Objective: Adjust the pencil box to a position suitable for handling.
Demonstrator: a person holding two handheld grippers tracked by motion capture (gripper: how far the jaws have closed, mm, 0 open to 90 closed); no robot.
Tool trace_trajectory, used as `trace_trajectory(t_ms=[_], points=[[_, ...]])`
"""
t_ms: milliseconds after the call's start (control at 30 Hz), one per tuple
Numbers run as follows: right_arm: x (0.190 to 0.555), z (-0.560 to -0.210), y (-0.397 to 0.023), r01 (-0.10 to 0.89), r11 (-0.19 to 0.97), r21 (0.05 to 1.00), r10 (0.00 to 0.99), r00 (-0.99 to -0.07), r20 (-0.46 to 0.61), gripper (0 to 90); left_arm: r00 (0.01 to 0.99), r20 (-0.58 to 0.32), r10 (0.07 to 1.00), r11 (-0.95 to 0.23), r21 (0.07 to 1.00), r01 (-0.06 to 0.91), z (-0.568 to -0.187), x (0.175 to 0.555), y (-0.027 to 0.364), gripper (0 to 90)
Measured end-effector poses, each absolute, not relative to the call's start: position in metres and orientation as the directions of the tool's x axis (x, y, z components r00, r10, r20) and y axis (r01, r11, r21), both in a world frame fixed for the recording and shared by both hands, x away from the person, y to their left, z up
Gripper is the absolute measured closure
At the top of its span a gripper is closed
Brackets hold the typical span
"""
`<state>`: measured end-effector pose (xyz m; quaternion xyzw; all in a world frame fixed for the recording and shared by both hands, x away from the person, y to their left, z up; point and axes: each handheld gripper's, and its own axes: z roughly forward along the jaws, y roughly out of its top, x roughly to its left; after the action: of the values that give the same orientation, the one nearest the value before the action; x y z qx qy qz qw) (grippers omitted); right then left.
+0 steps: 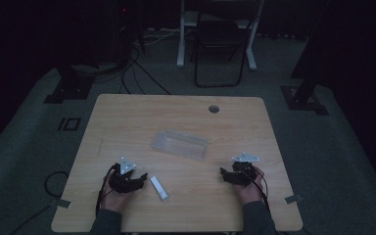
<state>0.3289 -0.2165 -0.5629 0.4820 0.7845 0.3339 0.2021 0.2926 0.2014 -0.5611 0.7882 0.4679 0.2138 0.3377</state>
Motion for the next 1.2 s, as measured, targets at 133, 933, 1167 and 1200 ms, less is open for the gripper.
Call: trace_trajectory(t_ms=[133,933,1167,1200], points=[[0.329,-0.559,-0.209,0.600,0.345,0.722,0.884,-0.467,-0.034,36.3,0.472,0.021,0.881,-0.335,0.733,0.593,-0.561,0.293,0.202,34.4],[0.344,-0.538,-0.171,0.564,0.333,0.755,0.872,-0.488,-0.020,44.1,0.475,0.020,0.880,-0.336,0.732,0.592,-0.561,0.293,0.202,34.4],[0.351,-0.535,-0.163,0.566,0.334,0.754,0.868,-0.496,-0.013,46.0,0.475,0.020,0.880,-0.336,0.733,0.592,-0.561,0.293,0.202,34.4],[0.351,-0.535,-0.163,0.566,0.334,0.754,0.868,-0.496,-0.013,46.0,0.475,0.020,0.880,-0.336,0.733,0.592,-0.561,0.293,0.202,34.4]])
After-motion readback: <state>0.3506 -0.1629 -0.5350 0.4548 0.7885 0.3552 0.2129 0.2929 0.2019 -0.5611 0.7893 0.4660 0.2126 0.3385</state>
